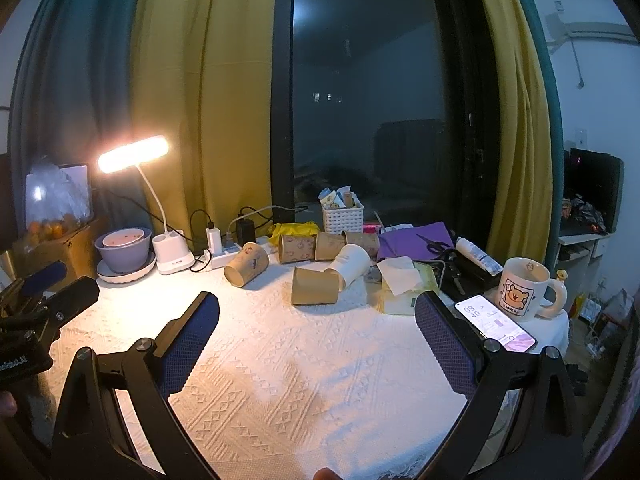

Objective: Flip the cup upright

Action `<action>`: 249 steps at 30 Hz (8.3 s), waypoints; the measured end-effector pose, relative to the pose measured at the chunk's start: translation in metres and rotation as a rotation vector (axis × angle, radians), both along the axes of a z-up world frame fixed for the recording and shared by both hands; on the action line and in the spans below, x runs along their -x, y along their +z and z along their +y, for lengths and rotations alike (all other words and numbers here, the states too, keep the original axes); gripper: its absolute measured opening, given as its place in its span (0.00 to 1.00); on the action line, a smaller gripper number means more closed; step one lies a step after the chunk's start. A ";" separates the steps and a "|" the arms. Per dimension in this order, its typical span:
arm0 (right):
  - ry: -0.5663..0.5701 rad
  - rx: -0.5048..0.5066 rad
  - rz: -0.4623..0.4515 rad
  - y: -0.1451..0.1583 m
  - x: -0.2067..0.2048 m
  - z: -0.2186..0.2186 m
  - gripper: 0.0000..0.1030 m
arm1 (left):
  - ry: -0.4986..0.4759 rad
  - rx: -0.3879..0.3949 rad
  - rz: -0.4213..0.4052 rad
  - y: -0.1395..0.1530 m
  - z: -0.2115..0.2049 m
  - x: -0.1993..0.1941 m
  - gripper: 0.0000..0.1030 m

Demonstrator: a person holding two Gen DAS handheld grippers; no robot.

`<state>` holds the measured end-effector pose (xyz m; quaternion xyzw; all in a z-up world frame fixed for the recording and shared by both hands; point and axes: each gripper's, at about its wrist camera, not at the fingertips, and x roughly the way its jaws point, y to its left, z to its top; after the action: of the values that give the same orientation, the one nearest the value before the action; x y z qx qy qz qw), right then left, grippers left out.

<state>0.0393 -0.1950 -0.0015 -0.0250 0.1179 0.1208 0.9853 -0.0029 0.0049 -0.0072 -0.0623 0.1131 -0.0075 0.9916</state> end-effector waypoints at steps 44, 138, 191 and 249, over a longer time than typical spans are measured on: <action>0.004 0.003 0.009 -0.004 -0.001 0.001 0.97 | -0.016 0.013 0.005 0.000 -0.001 0.000 0.98; -0.024 -0.021 0.383 -0.046 -0.357 -0.023 0.97 | -0.345 -0.811 0.607 -0.084 -0.045 -0.491 0.71; 0.258 0.110 0.437 -0.109 -0.163 -0.011 0.97 | -0.591 -0.585 0.625 -0.091 -0.106 -0.166 0.71; 0.535 0.432 0.543 -0.088 -0.095 0.102 0.97 | -0.203 0.013 0.353 -0.067 0.075 -0.077 0.91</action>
<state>0.1343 -0.0932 -0.0892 -0.2274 0.3845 0.3465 0.8248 0.0746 0.0795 -0.0746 -0.0574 0.2908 -0.0972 0.9501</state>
